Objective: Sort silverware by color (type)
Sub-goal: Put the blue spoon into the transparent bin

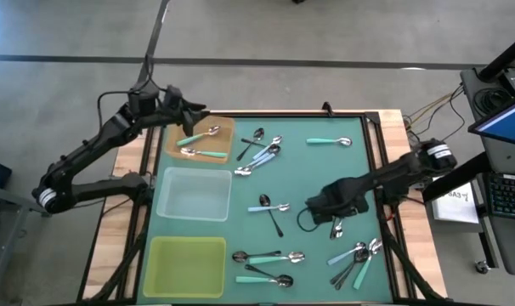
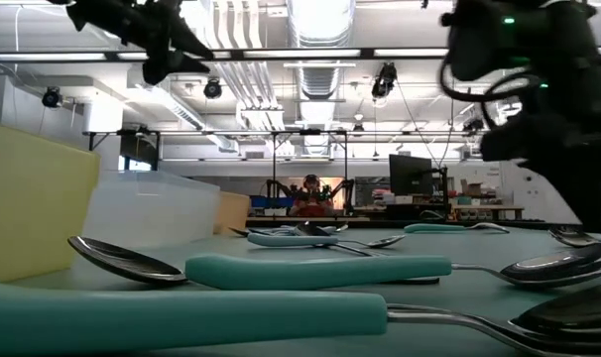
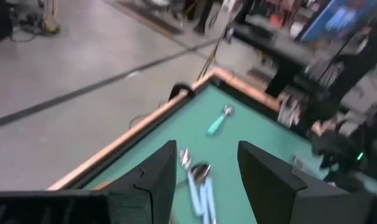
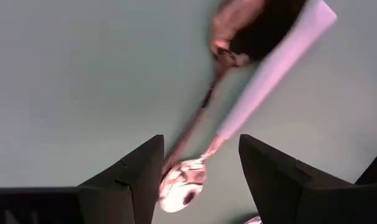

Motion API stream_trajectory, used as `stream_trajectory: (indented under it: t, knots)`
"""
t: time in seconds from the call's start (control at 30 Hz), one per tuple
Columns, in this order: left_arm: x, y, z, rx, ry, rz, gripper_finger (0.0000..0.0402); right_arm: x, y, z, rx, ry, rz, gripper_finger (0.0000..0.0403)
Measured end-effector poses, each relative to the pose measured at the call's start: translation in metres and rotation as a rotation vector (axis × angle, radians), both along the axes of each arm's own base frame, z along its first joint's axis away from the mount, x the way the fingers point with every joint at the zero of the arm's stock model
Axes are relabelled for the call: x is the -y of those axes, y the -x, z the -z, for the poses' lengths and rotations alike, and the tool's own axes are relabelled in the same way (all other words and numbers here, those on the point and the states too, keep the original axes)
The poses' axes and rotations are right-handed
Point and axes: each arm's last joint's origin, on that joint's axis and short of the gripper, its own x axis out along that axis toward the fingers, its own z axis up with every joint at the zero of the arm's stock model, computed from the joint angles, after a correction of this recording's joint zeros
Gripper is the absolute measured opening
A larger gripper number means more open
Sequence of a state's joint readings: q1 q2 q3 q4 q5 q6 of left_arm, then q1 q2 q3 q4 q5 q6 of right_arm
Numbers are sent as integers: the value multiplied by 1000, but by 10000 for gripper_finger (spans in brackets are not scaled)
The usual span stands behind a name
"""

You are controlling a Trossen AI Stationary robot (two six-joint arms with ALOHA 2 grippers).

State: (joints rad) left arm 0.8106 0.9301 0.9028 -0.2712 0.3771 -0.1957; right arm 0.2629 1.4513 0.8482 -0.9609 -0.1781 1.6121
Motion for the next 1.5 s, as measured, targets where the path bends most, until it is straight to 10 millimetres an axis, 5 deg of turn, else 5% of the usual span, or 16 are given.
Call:
stream_trajectory:
  t: [0.2, 0.7, 1.5]
  knots:
    - [9, -3, -14, 126, -8, 24, 152, -5, 8, 20, 86, -18, 17, 182]
    - [32, 2, -36, 293, -40, 93, 152, -4, 4, 23, 155, 47, -19, 104]
    - [40, 8, -42, 326, -40, 105, 152, -3, -5, 8, 247, 130, -27, 137]
